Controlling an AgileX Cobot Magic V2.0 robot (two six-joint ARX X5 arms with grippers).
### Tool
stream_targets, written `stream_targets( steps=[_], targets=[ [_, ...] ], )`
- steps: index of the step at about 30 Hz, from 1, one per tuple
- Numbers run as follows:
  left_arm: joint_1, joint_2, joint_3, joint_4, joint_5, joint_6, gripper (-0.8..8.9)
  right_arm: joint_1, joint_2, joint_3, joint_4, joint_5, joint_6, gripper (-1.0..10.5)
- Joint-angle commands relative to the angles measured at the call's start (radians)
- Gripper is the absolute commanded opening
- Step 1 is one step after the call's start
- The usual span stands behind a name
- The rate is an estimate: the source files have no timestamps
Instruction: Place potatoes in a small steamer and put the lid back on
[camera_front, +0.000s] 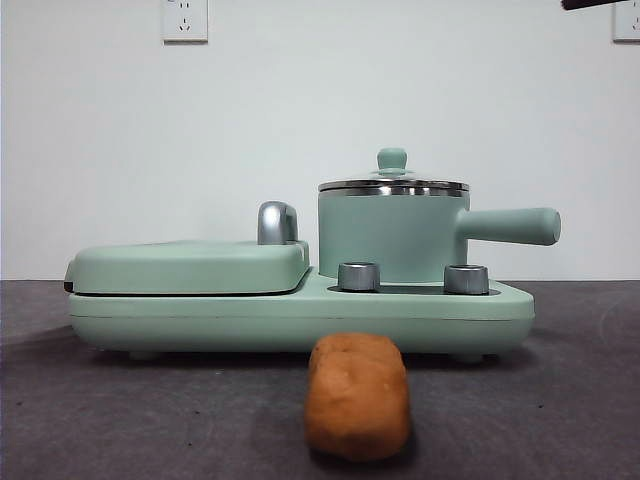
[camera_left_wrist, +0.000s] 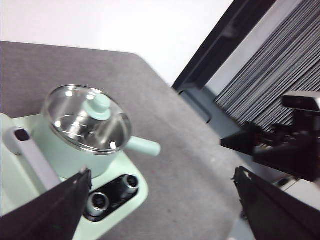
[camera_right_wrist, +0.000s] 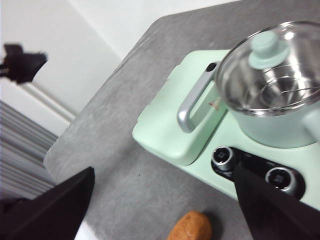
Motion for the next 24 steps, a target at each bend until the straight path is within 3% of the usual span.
stream_targets(
  steps=[1,6,17,24],
  targets=[
    [-0.039,0.074,0.090,-0.035,-0.060,0.124,4.68,0.023,0.005,0.018,0.010,0.018,-0.014,4.4],
    [-0.135,0.256,0.262,-0.116,-0.181,0.255,4.68,0.053,0.005,0.018,-0.004,0.026,-0.007,4.4],
    [-0.290,0.698,0.588,-0.105,-0.378,0.436,4.68,0.073,0.003,0.018,-0.052,0.026,0.002,4.4],
    [-0.340,0.914,0.691,0.019,-0.451,0.460,4.68,0.073,0.003,0.018,-0.054,0.026,0.002,4.4]
  ],
)
